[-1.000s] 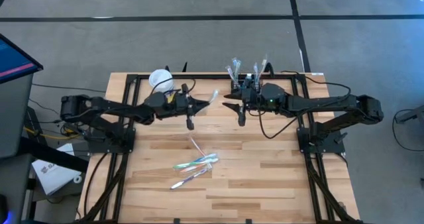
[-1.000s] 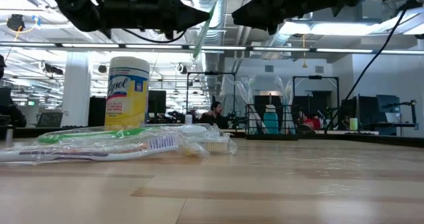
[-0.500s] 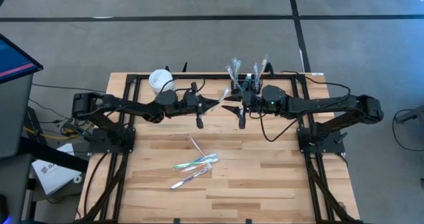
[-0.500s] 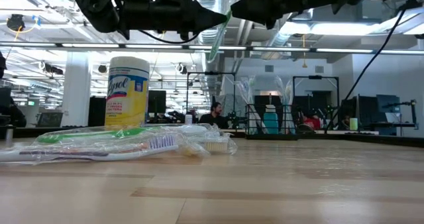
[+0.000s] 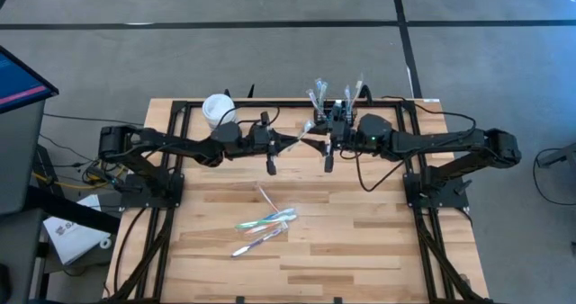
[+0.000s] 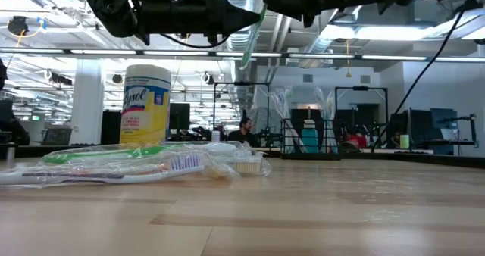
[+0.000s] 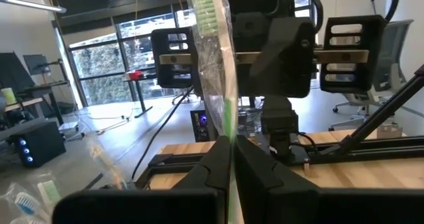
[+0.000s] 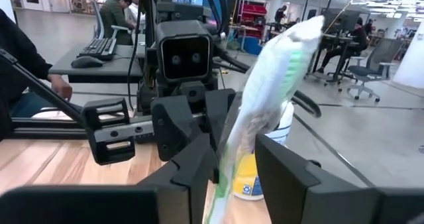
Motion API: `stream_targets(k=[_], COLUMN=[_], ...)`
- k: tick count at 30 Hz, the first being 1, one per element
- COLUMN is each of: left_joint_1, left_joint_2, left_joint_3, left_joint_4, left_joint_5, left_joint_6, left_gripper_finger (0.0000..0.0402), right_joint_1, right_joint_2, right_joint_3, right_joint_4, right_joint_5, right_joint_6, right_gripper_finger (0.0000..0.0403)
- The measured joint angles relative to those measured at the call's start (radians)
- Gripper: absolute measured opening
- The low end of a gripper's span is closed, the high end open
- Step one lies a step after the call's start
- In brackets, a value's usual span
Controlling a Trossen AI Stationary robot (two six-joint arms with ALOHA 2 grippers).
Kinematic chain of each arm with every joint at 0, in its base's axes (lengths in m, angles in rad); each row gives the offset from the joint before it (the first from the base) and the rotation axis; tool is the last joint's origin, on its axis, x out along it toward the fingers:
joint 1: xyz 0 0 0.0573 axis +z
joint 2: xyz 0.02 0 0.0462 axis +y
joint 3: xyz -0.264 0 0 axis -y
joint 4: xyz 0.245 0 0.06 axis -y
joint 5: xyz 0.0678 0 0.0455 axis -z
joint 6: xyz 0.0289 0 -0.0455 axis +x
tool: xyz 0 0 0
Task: Pick & Place toothbrushing station
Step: Put the green toothbrush into the black mesh organizer
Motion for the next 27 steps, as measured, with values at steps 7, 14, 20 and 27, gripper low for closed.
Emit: stream_targets(k=[7,14,20,27], left_joint_1=[0.000,0.000,0.000,0.000], left_joint_2=[0.000,0.000,0.000,-0.009], left_joint_3=[0.000,0.000,0.000,-0.002], left_joint_4=[0.002,0.002,0.002,-0.043], left_joint_5=[0.006,0.005,-0.002,-0.045], left_joint_6=[0.000,0.001,0.000,0.000], left_gripper_finger=[0.0003,0.0010,0.0026,0.0061], right_joint_1=[0.000,0.000,-0.001,-0.012], right_joint_2=[0.000,0.000,0.000,0.000], right_joint_3=[0.000,0.000,0.000,0.000], right_joint_4=[0.013,0.011,0.010,-0.004], right_joint_5=[0.000,-0.002,0.000,0.005], right_joint_6=[0.000,0.000,0.001,0.005], right_gripper_finger=[0.0068,0.0010,0.0005,0.0003])
